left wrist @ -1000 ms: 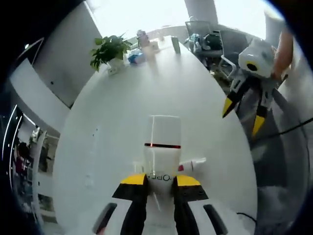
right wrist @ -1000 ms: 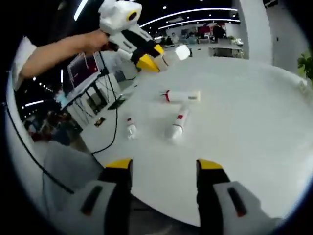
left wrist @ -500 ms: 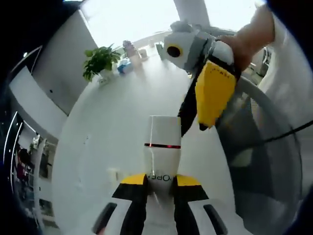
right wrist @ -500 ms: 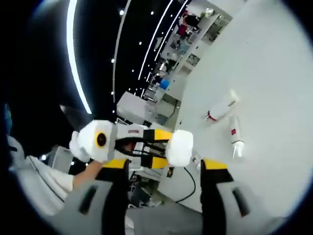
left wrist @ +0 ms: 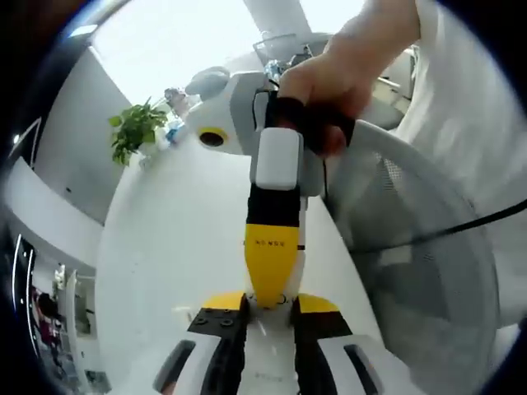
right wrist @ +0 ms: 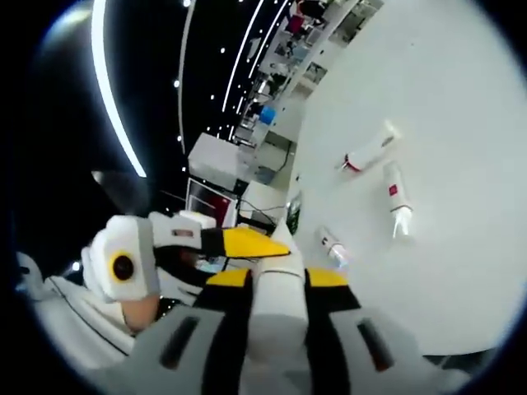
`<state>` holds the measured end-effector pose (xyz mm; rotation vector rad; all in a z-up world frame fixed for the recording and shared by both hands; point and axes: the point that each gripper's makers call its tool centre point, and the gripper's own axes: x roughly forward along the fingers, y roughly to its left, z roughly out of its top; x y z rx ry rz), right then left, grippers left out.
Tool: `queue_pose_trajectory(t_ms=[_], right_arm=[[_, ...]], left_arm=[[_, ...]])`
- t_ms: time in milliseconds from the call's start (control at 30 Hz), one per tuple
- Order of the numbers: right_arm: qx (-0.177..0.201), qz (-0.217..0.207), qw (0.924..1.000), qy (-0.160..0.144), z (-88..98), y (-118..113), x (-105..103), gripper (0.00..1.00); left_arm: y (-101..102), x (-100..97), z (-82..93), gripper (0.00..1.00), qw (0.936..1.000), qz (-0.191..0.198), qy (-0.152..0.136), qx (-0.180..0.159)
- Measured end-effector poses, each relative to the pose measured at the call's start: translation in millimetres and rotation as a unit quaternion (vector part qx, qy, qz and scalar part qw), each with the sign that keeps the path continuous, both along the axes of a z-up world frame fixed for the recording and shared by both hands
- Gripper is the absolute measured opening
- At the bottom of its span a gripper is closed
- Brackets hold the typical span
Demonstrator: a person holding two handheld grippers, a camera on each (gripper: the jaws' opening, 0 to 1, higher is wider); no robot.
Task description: Arrange the skincare products in the storage area until every visible bottle or jar stands upright without overlapping.
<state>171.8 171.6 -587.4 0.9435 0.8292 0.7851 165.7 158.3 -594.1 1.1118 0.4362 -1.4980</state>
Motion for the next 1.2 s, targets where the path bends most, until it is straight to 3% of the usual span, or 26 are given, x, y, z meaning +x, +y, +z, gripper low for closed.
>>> queue_pose_trajectory(t_ms=[67, 100, 200, 300, 467, 567, 633, 700, 733, 767, 800, 833, 867, 933, 967, 1000, 1033, 1100, 1133, 1167, 1200], right_arm=[[0.000, -0.005, 1.0000, -0.001, -0.5, -1, 0, 0.23], [0.007, -0.019, 0.9998, -0.008, 0.0, -3, 3, 0.23], [0.011, -0.027, 0.9996, -0.003, -2.6, -7, 7, 0.22], [0.018, -0.028, 0.9994, 0.001, -3.4, -6, 5, 0.22], [0.036, -0.046, 0.9983, 0.004, -2.5, -7, 7, 0.22], [0.048, -0.067, 0.9966, 0.011, -4.1, -16, 12, 0.22], [0.056, -0.077, 0.9954, 0.008, -1.2, -21, 13, 0.22], [0.062, -0.087, 0.9942, 0.006, 2.7, -23, 14, 0.22], [0.069, -0.092, 0.9934, 0.004, 5.3, -24, 15, 0.22], [0.072, -0.096, 0.9928, 0.000, 7.4, -25, 16, 0.22], [0.079, -0.099, 0.9920, -0.004, 11.0, -26, 17, 0.22], [0.083, -0.101, 0.9914, -0.008, 13.3, -27, 18, 0.22], [0.087, -0.106, 0.9904, -0.012, 16.9, -27, 18, 0.22], [0.095, -0.110, 0.9892, -0.016, 21.5, -25, 18, 0.22], [0.103, -0.111, 0.9882, -0.020, 26.2, -22, 17, 0.22], [0.108, -0.113, 0.9874, -0.023, 30.1, -20, 17, 0.22], [0.113, -0.114, 0.9868, -0.026, 33.0, -18, 16, 0.22], [0.125, -0.112, 0.9854, -0.031, 39.6, -13, 16, 0.22], [0.129, -0.111, 0.9849, -0.031, 41.0, -13, 16, 0.22], [0.131, -0.111, 0.9847, -0.031, 41.3, -13, 16, 0.22], [0.136, -0.110, 0.9841, -0.033, 43.6, -10, 15, 0.22]], left_arm=[[0, -0.8, -1.0, 0.23, 0.9999, -0.002, -0.009, -0.005], [-1, 1.7, 0.8, 0.24, 0.9994, -0.011, -0.031, -0.014], [-2, 4.4, 2.9, 0.30, 0.9985, -0.001, -0.041, -0.034], [2, 1.0, 1.3, 0.31, 0.9989, 0.013, -0.017, -0.041], [21, 14.9, 2.7, 0.33, 0.9955, 0.072, -0.022, -0.057], [40, 25.2, 6.6, 0.34, 0.9890, 0.124, -0.017, -0.078], [49, 31.3, 10.4, 0.33, 0.9803, 0.168, -0.002, -0.103], [57, 36.3, 15.8, 0.35, 0.9576, 0.237, 0.053, -0.155], [62, 39.0, 18.8, 0.37, 0.9345, 0.287, 0.098, -0.186], [64, 41.3, 20.9, 0.40, 0.9157, 0.318, 0.129, -0.209], [68, 46.3, 25.2, 0.43, 0.8778, 0.368, 0.179, -0.249], [69, 49.6, 30.2, 0.49, 0.8468, 0.396, 0.214, -0.283], [70, 55.4, 37.5, 0.52, 0.7894, 0.436, 0.272, -0.336], [71, 57.8, 44.7, 0.61, 0.6970, 0.478, 0.360, -0.396], [72, 60.1, 44.6, 0.64, 0.6375, 0.499, 0.409, -0.421], [71, 56.5, 39.4, 0.66, 0.5995, 0.508, 0.446, -0.428], [70, 54.6, 36.7, 0.65, 0.5831, 0.512, 0.456, -0.436], [66, 50.6, 31.2, 0.65, 0.5697, 0.520, 0.462, -0.438], [64, 52.3, 28.9, 0.66, 0.5692, 0.519, 0.458, -0.444], [61, 49.6, 28.8, 0.66, 0.5591, 0.518, 0.469, -0.446], [52, 43.1, 32.8, 0.66, 0.5331, 0.515, 0.497, -0.452]])
